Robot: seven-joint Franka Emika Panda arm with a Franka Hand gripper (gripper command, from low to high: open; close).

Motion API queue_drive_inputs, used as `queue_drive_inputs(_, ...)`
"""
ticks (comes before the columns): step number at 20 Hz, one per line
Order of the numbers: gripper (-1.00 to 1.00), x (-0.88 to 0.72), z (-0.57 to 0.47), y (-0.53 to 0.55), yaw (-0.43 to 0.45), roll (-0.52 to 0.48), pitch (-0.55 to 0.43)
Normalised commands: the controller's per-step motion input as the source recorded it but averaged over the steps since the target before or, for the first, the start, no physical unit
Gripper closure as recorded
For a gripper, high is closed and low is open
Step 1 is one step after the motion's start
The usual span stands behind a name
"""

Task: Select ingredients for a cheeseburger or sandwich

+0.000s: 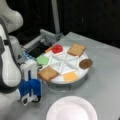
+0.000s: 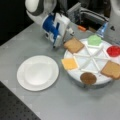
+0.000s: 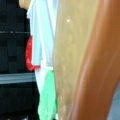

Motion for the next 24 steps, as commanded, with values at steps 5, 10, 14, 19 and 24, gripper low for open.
queue_drive_inputs(5, 1.00, 0.23, -0.15, -0.04, 0.034, 0.240, -0.069)
queue_drive_inputs(10, 1.00, 0.23, -0.14, -0.06, 0.012, 0.213, -0.048)
queue_drive_inputs(14, 1.00, 0.23, -0.14, -0.10, 0.016, 0.199, -0.040)
queue_drive_inputs(19, 1.00, 0.23, -0.13, -0.11, 0.023, 0.190, -0.033)
queue_drive_inputs(24, 1.00, 0.24, -0.12, -0.11, 0.027, 0.185, -0.024)
